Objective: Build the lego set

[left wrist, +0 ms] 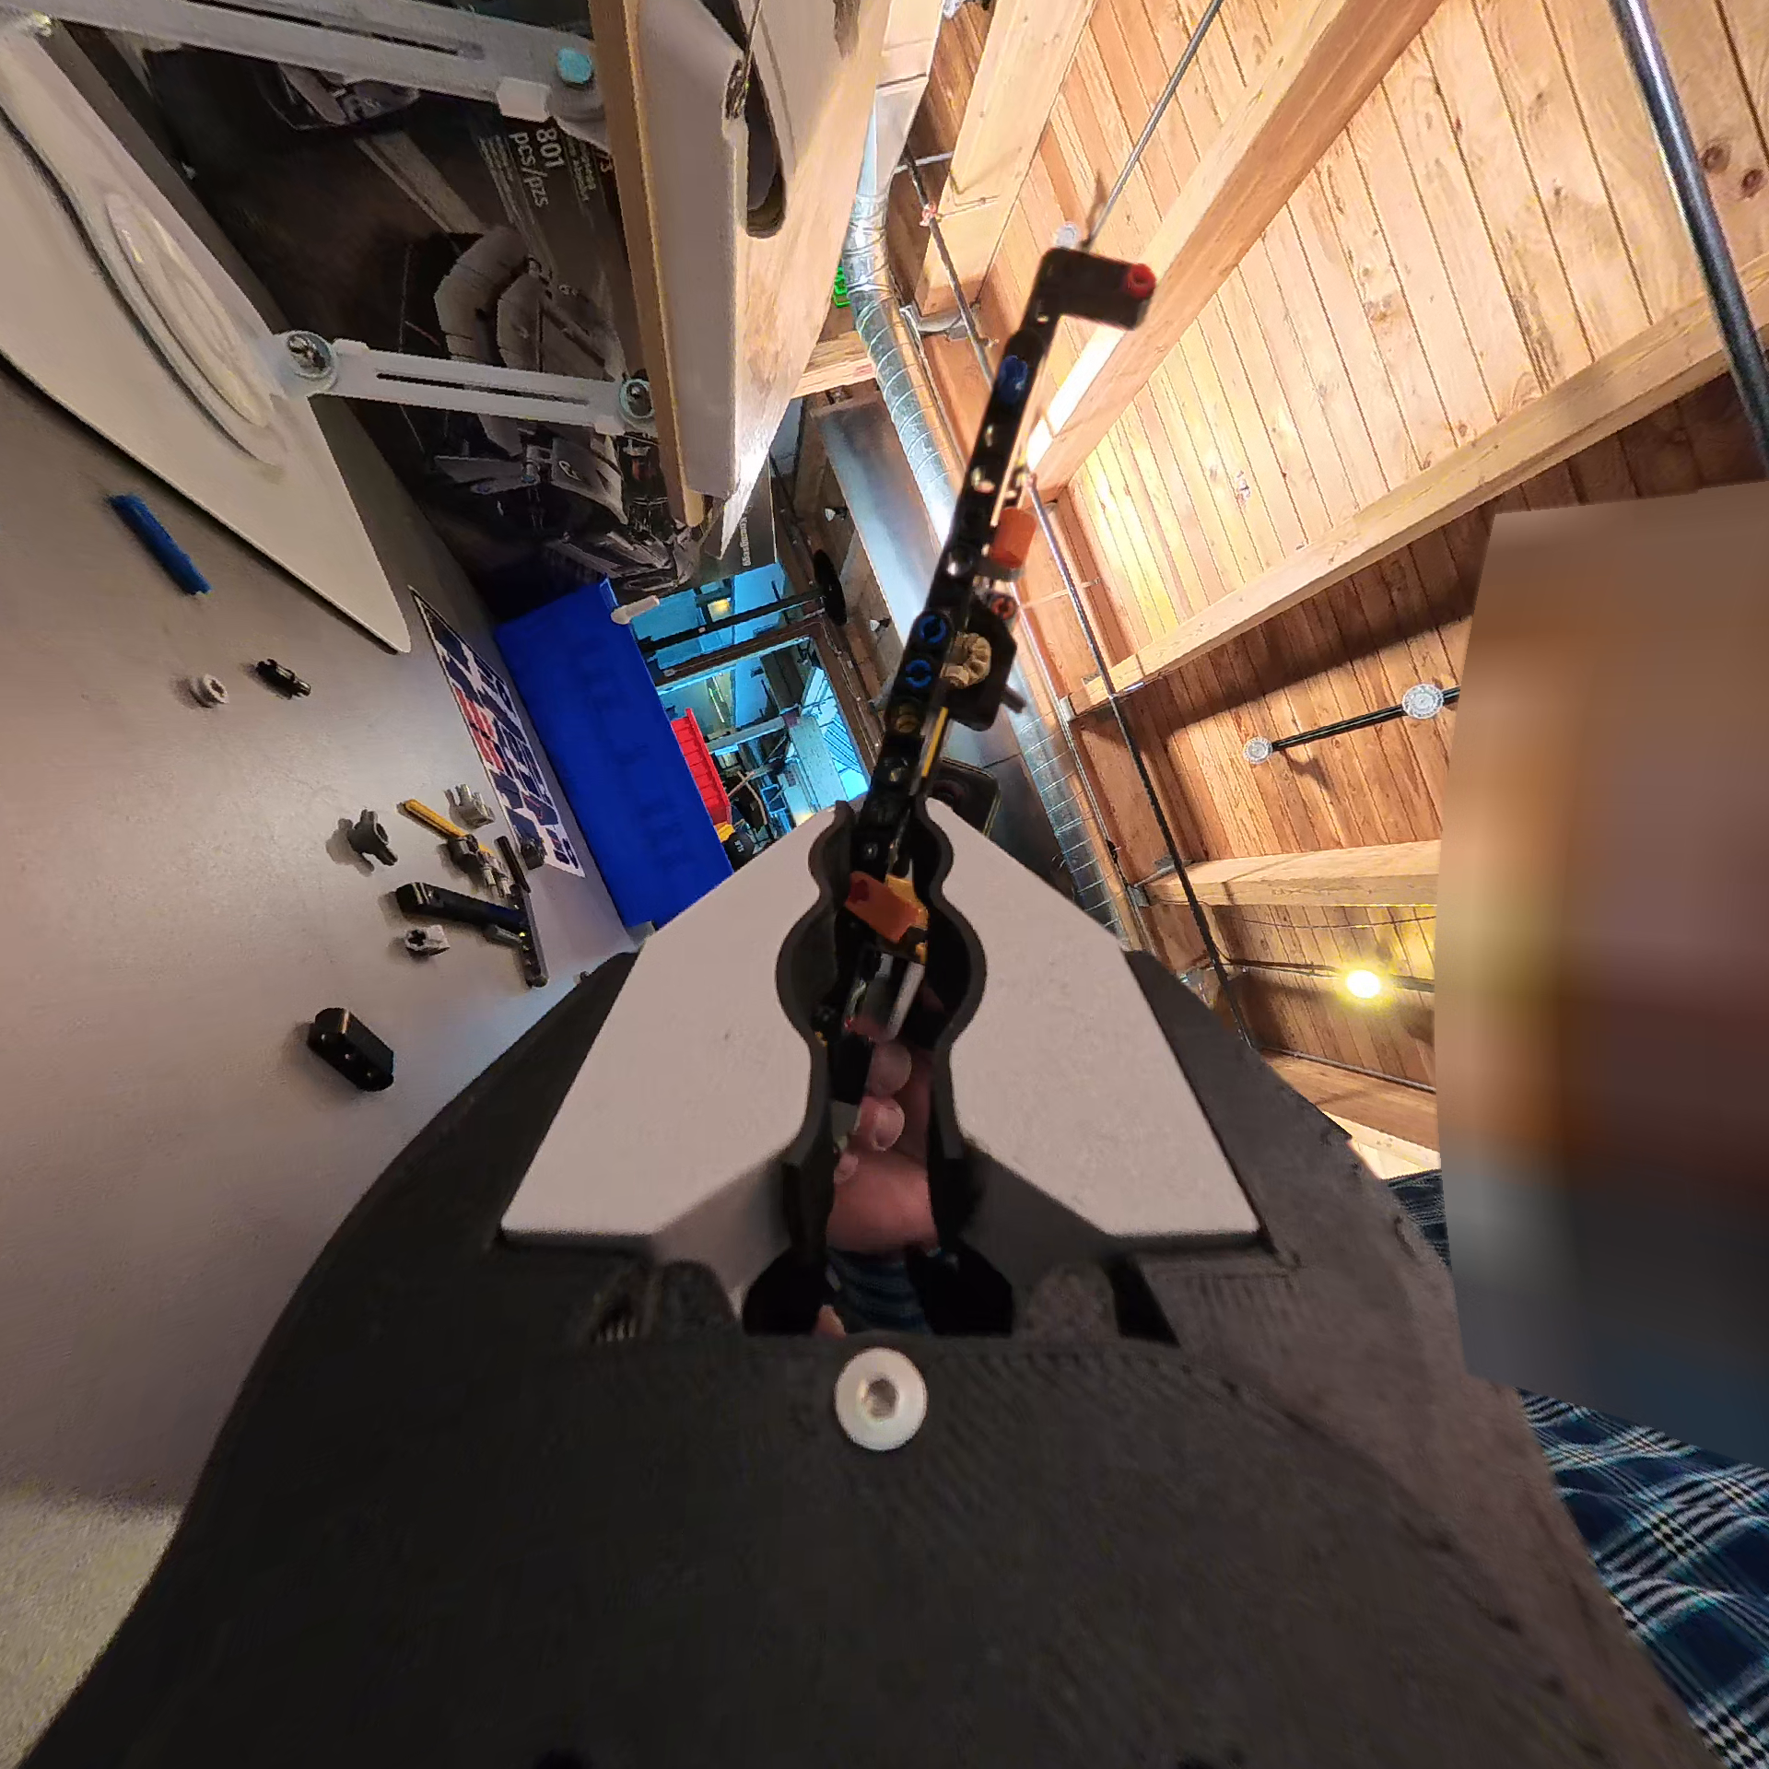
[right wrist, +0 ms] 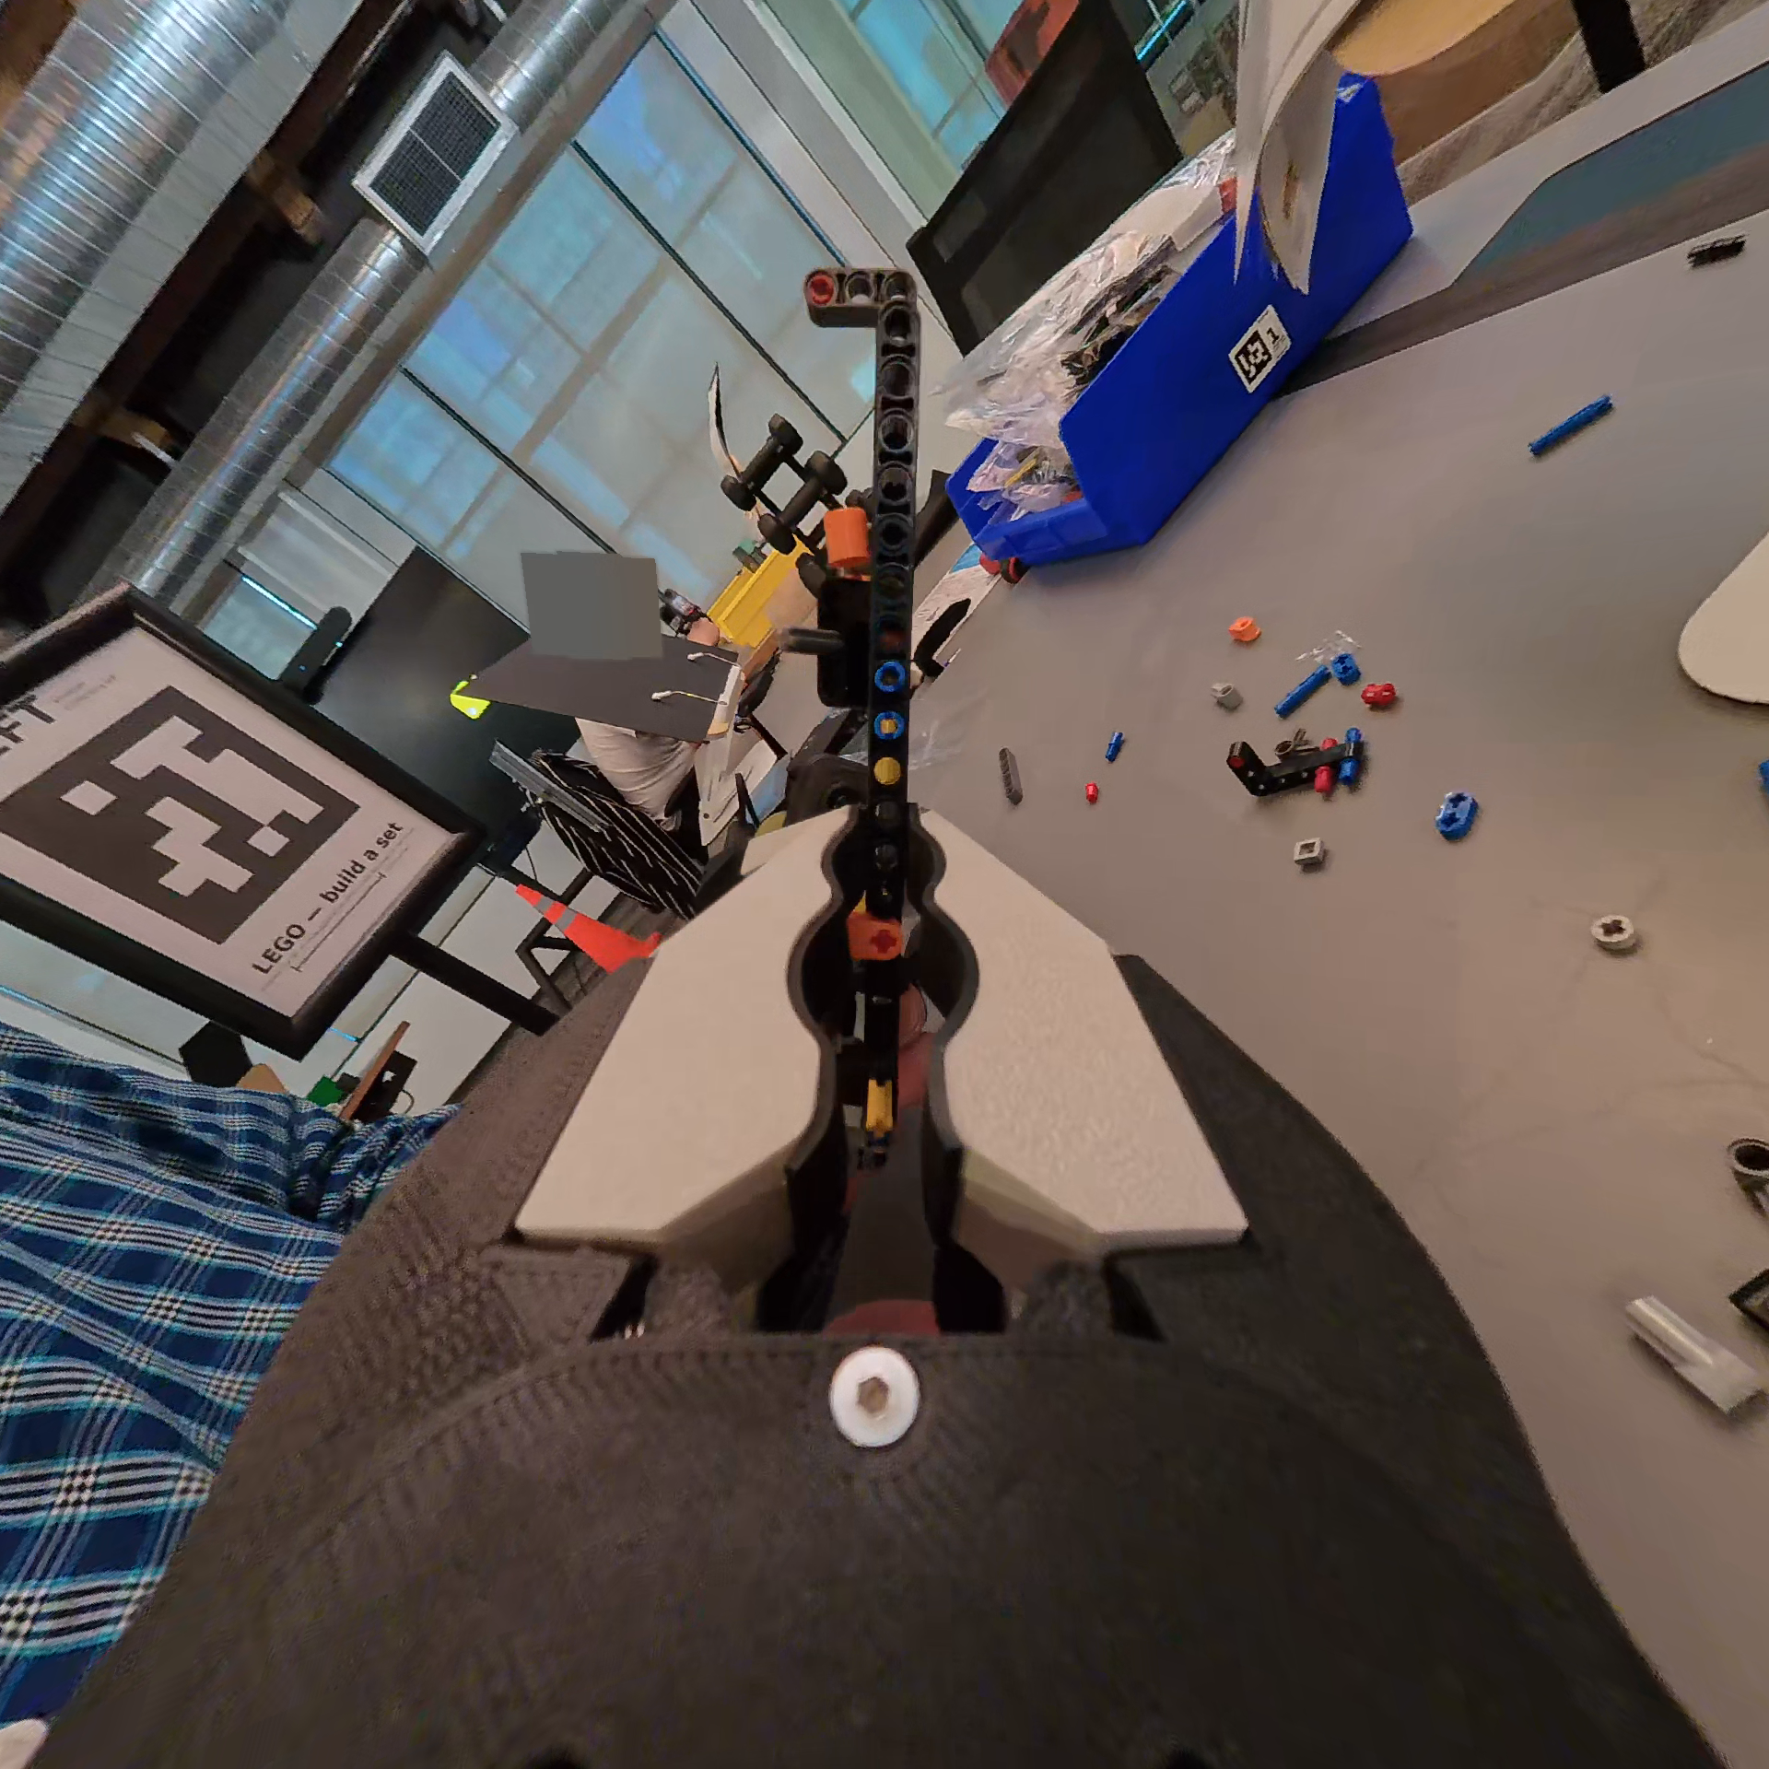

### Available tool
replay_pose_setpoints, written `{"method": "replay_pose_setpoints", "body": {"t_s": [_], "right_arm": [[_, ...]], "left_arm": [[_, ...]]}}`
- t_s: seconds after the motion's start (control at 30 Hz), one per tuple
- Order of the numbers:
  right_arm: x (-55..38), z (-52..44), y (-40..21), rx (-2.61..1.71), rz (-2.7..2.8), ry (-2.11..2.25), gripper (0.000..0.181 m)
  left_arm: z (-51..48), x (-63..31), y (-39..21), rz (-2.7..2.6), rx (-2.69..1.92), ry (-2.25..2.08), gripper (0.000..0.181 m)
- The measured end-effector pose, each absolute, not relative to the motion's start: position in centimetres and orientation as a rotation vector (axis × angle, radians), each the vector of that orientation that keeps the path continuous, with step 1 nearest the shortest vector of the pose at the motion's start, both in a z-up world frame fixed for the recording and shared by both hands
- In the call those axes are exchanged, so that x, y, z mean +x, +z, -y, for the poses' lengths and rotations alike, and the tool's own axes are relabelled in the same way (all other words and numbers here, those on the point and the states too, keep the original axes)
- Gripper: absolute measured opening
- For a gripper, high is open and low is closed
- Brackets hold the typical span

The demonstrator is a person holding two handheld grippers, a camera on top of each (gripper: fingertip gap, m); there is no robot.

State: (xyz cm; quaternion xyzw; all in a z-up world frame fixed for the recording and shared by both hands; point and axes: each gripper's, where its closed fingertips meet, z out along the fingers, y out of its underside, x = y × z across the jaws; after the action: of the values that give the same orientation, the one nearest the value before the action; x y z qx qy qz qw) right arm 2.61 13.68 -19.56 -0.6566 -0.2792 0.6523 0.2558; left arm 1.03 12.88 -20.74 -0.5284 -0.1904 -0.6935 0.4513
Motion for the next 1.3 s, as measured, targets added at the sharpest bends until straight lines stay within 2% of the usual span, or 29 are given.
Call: {"method": "replay_pose_setpoints", "body": {"t_s": [0.47, 0.63, 1.3], "right_arm": [[3.06, -14.45, -19.76, -1.797, 0.687, 1.82, 0.005], [2.95, -14.15, -19.67, -1.795, 0.694, 1.839, 0.005], [2.89, -14.04, -19.47, -1.805, 0.756, 1.684, 0.005]], "left_arm": [[-13.04, 1.55, -20.72, 0.371, -1.387, -1.607, 0.019], [-13.15, 1.72, -20.9, 0.362, -1.413, -1.602, 0.01], [-13.27, 1.64, -21.14, 0.406, -1.386, -1.668, 0.012]]}}
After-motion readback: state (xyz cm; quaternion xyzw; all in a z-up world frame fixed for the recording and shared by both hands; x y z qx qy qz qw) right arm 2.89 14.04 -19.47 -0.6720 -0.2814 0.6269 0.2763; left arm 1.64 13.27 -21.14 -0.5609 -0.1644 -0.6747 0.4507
